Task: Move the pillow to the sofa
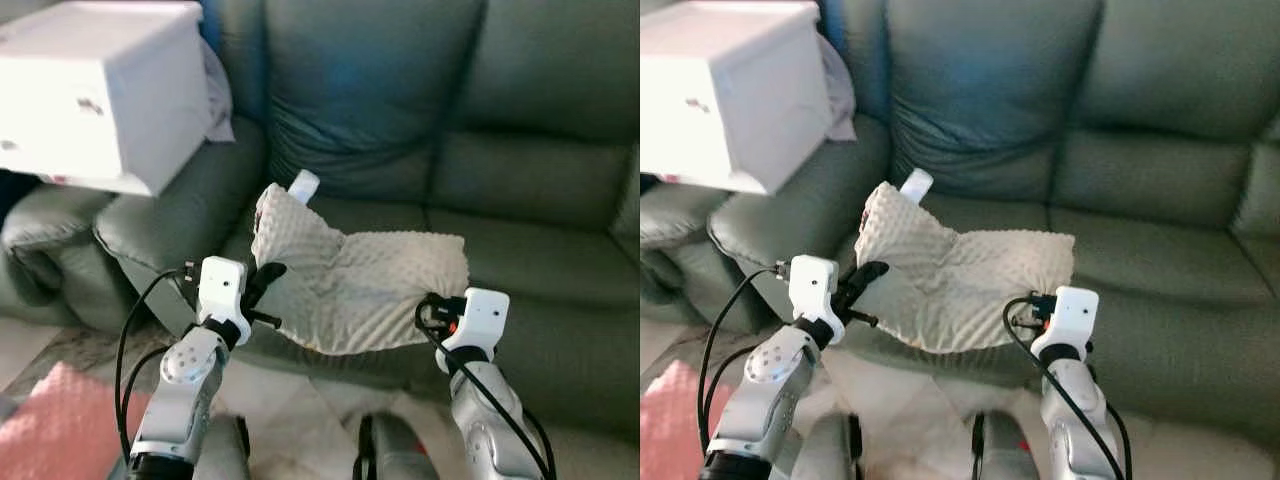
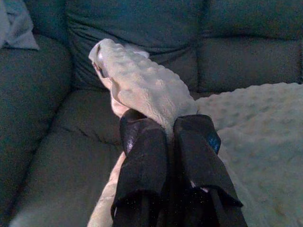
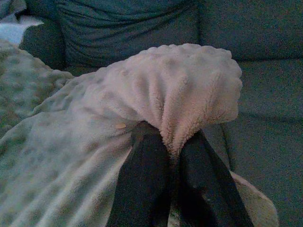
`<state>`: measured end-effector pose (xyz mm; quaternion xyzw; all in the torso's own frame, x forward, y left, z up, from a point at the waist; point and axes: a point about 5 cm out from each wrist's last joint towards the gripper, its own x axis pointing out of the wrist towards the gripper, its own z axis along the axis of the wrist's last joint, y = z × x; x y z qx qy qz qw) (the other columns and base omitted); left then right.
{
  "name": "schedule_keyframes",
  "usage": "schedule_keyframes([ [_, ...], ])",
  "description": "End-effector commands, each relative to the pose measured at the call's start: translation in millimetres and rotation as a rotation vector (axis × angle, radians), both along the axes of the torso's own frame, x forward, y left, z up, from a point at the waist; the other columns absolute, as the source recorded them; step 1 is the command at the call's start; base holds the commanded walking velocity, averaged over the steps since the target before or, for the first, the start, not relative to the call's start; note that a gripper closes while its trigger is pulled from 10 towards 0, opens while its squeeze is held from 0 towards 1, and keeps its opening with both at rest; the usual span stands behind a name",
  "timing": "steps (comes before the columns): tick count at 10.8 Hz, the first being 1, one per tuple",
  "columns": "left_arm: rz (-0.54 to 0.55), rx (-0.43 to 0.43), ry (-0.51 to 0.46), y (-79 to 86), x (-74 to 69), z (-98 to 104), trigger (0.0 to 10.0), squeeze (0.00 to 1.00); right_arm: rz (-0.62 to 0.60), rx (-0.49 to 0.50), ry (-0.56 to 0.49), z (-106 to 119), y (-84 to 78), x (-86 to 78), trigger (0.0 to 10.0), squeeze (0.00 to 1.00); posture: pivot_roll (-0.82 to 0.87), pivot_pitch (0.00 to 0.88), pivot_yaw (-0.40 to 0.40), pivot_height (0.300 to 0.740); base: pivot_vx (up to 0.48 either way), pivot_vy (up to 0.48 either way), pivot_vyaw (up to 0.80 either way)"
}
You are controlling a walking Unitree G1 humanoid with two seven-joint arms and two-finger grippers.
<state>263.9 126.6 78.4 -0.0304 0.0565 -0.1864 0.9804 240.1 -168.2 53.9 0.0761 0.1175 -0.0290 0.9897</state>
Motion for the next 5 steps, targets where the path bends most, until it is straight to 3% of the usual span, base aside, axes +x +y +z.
schedule_keyframes([
  [1,-0.018,0.004,-0.045,-4.2,3.0,10.1,10.0,0.0,-0.001,-0.001,-0.035,8.1,-0.9,3.6,0.0,0.0,-0.05,0.01,-0.02,0.635,0.0,0.0,0.0],
  [5,-0.036,-0.008,-0.068,-3.4,6.5,14.8,10.0,0.0,-0.005,0.001,-0.039,8.5,-0.6,6.4,0.0,0.0,-0.05,0.003,-0.019,0.635,0.0,0.0,0.0],
])
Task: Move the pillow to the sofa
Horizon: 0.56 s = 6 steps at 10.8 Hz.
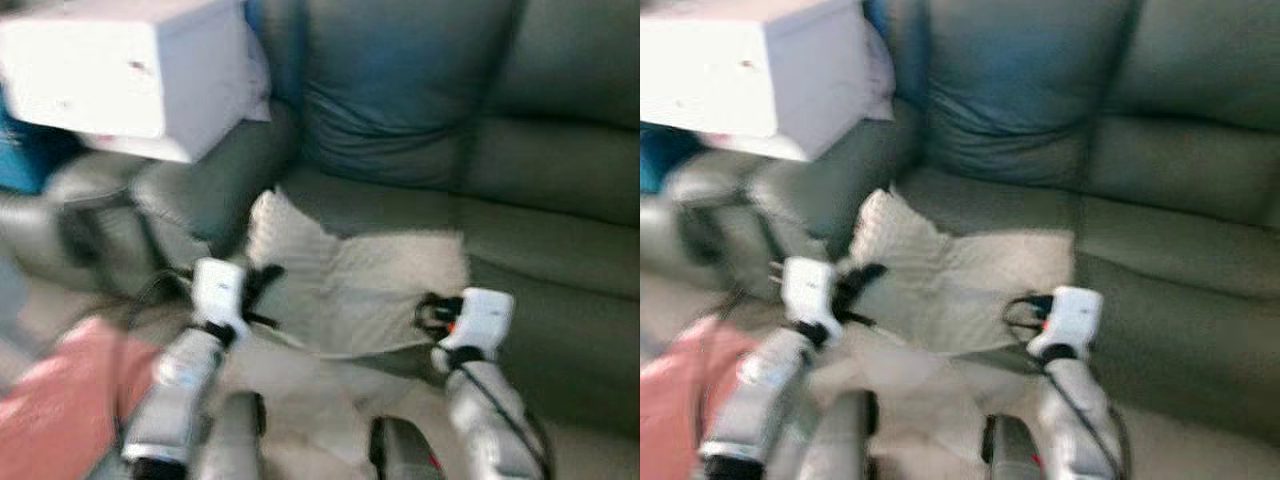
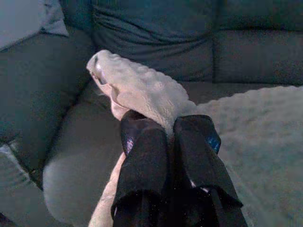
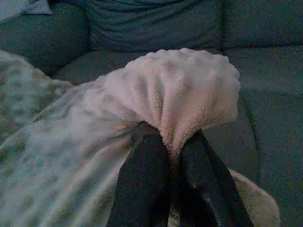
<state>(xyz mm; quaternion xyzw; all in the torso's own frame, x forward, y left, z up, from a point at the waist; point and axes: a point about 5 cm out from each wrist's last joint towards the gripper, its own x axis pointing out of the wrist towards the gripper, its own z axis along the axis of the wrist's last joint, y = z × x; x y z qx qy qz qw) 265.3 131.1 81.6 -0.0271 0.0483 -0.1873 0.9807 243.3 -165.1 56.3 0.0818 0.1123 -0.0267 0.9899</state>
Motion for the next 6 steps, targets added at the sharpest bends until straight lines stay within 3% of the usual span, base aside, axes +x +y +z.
schedule_keyframes([
  [1,-0.037,-0.013,-0.057,-7.6,5.0,12.6,10.0,0.0,-0.011,-0.009,-0.028,6.0,-4.0,3.2,0.0,0.0,-0.05,0.003,-0.019,0.635,0.0,0.0,0.0],
  [4,-0.047,-0.027,-0.073,-8.8,7.0,14.5,10.0,0.0,-0.015,-0.003,-0.029,6.4,-4.3,4.8,0.0,0.0,-0.05,0.001,-0.016,0.635,0.0,0.0,0.0],
  [6,-0.05,-0.029,-0.074,-9.5,7.1,14.5,10.0,0.0,-0.013,-0.003,-0.03,6.3,-4.3,5.2,0.0,0.0,-0.05,0.001,-0.016,0.635,0.266,0.0,0.0],
])
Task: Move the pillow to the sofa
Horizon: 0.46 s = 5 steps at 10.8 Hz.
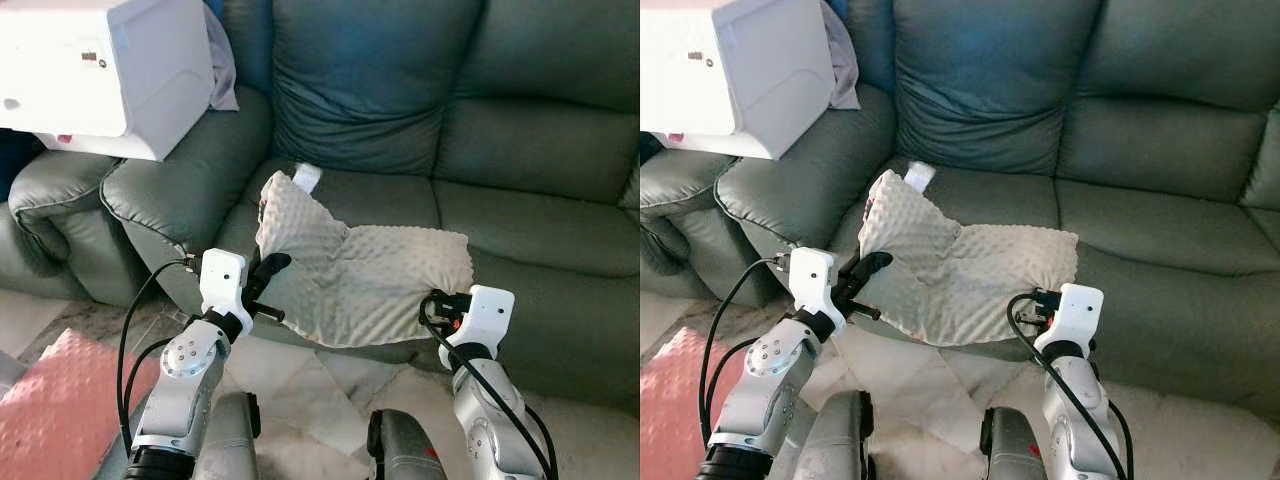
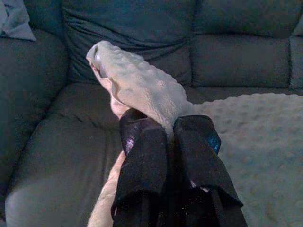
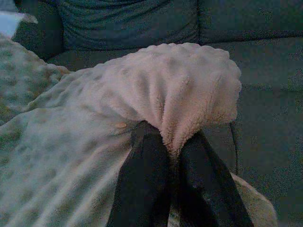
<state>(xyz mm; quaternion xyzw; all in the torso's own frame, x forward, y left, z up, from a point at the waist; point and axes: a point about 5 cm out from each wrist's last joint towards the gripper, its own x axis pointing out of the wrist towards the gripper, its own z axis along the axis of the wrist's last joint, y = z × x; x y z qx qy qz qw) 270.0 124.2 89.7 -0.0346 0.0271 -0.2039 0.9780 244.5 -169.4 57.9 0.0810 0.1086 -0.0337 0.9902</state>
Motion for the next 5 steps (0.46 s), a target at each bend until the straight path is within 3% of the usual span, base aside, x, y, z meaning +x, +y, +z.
schedule_keyframes([
  [1,-0.02,-0.006,-0.036,-2.9,2.2,6.5,10.0,0.0,0.001,0.001,-0.024,4.7,0.0,4.0,0.0,0.0,-0.05,0.001,-0.016,0.635,0.285,0.0,0.0],
  [5,-0.029,-0.011,-0.037,-3.9,0.7,6.5,10.0,0.0,0.001,0.0,-0.022,4.6,0.2,2.9,0.0,0.0,-0.05,0.006,-0.016,0.635,0.327,0.0,0.0],
])
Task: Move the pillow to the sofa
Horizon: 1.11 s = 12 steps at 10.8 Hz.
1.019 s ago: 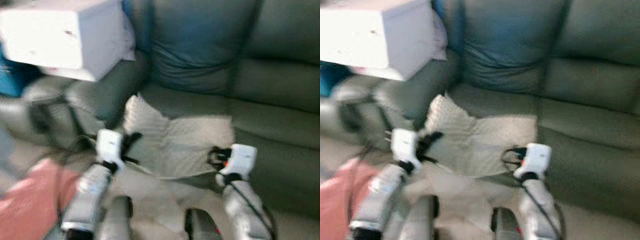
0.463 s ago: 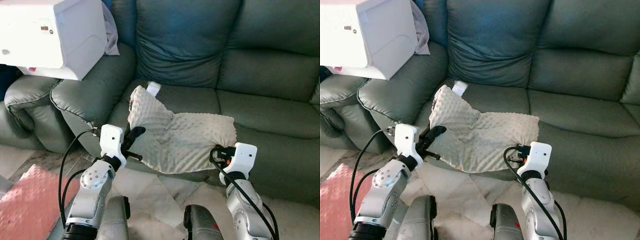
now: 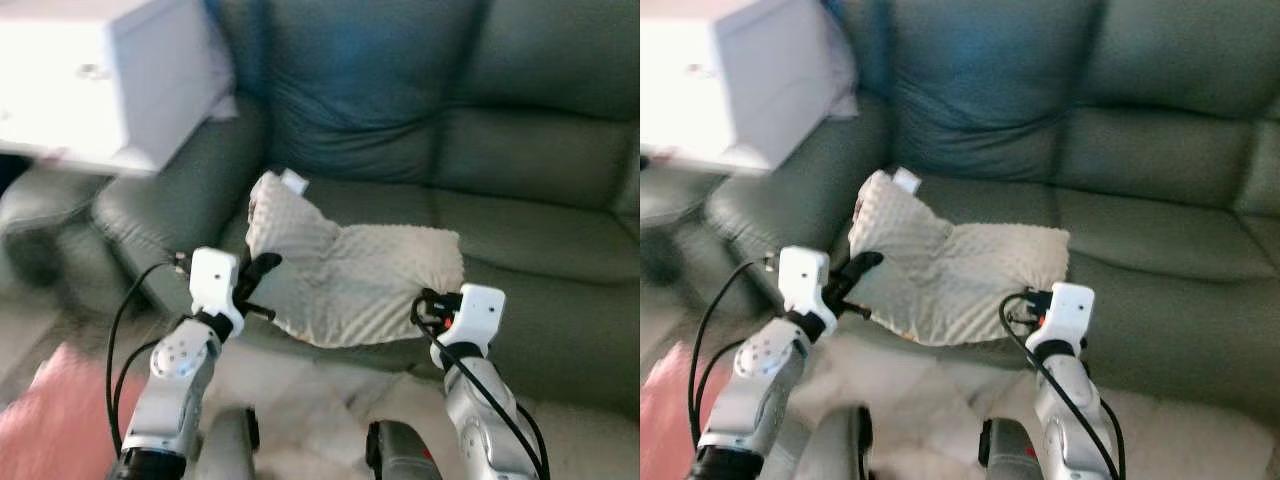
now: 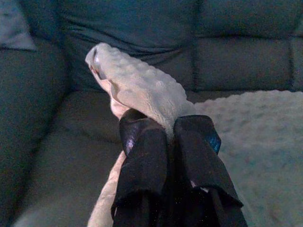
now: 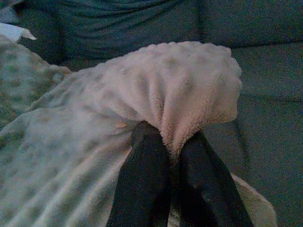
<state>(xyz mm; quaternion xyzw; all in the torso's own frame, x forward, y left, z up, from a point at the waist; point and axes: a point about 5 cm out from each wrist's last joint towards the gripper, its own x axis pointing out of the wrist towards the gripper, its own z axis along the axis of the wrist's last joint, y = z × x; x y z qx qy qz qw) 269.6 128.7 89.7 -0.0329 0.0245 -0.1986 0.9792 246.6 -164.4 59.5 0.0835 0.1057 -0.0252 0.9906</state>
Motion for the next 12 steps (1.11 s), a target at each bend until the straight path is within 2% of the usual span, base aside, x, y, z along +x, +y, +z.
schedule_keyframes([
  [1,-0.041,-0.013,-0.031,-8.6,1.0,6.5,10.0,0.0,-0.014,-0.006,-0.015,3.0,-4.9,0.7,0.0,0.0,-0.05,0.006,-0.016,0.635,0.341,0.0,0.0],
  [10,-0.066,-0.024,-0.026,-11.7,-1.7,5.4,10.0,0.0,-0.008,-0.005,-0.013,2.6,-4.3,-1.7,0.0,0.0,-0.05,0.008,-0.016,0.635,0.355,0.0,0.0],
  [12,-0.029,-0.027,-0.03,-9.7,-1.3,5.7,10.0,0.0,-0.008,-0.004,-0.012,2.8,-3.4,-4.0,0.0,0.0,-0.05,0.012,-0.015,0.635,0.169,0.0,0.0],
])
